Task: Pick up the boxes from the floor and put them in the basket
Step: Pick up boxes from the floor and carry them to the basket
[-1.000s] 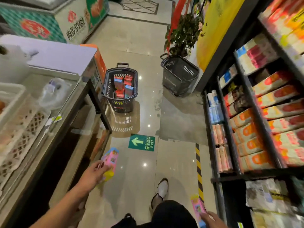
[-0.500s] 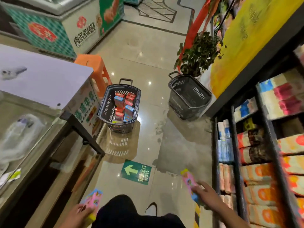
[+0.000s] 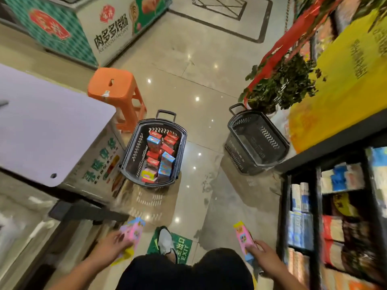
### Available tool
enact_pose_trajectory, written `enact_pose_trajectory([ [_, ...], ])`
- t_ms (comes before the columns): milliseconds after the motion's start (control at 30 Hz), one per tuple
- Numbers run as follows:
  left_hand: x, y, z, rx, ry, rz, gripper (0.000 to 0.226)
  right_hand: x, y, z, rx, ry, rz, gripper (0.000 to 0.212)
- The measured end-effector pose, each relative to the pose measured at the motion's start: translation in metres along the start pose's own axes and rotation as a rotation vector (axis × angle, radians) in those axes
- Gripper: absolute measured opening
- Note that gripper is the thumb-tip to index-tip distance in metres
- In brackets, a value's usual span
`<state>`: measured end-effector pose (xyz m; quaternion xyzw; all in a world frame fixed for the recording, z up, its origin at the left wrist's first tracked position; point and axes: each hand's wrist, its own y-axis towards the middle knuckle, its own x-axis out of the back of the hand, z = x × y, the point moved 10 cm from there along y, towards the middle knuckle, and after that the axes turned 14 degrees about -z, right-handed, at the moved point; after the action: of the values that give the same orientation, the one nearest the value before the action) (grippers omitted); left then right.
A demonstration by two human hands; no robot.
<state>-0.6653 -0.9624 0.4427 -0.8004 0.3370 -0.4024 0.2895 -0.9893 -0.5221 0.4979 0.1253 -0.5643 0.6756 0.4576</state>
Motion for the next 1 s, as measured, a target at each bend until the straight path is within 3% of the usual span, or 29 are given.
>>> enact_pose_trajectory([
  [100,0.012,0.02,-0.099,-0.027,-0.026,-0.069,0.053,0.003,0.014,0.039,-0.038,-0.026,-0.017,0.017],
  [167,0.017,0.034,-0.17,-0.091,-0.095,-0.072,0.058,0.005,0.028,0.072,-0.029,-0.051,-0.002,0.01],
  [267,0.023,0.066,-0.216,-0.119,-0.151,-0.096,0.051,0.006,0.075,0.113,-0.036,-0.093,0.002,0.019],
  [333,0.027,0.085,-0.224,-0.065,-0.189,-0.135,0.053,-0.001,0.112,0.147,0.013,-0.158,0.034,0.021],
  [400,0.026,0.097,-0.225,0.0,-0.234,-0.149,0.028,-0.012,0.153,0.19,0.071,-0.254,0.066,0.023],
  [533,0.019,0.113,-0.205,0.217,-0.379,-0.241,0.018,-0.045,0.225,0.296,0.185,-0.304,0.158,0.052],
  [667,-0.001,0.137,-0.176,0.465,-0.52,-0.31,0.016,-0.086,0.223,0.42,0.344,-0.291,0.257,0.029],
  [867,-0.047,0.209,-0.201,0.617,-0.783,-0.234,0.035,-0.208,0.227,0.491,0.286,-0.227,0.45,0.03],
  [1000,-0.065,0.281,-0.212,0.669,-0.865,-0.237,0.049,-0.303,0.23,0.515,0.302,-0.258,0.505,0.043],
])
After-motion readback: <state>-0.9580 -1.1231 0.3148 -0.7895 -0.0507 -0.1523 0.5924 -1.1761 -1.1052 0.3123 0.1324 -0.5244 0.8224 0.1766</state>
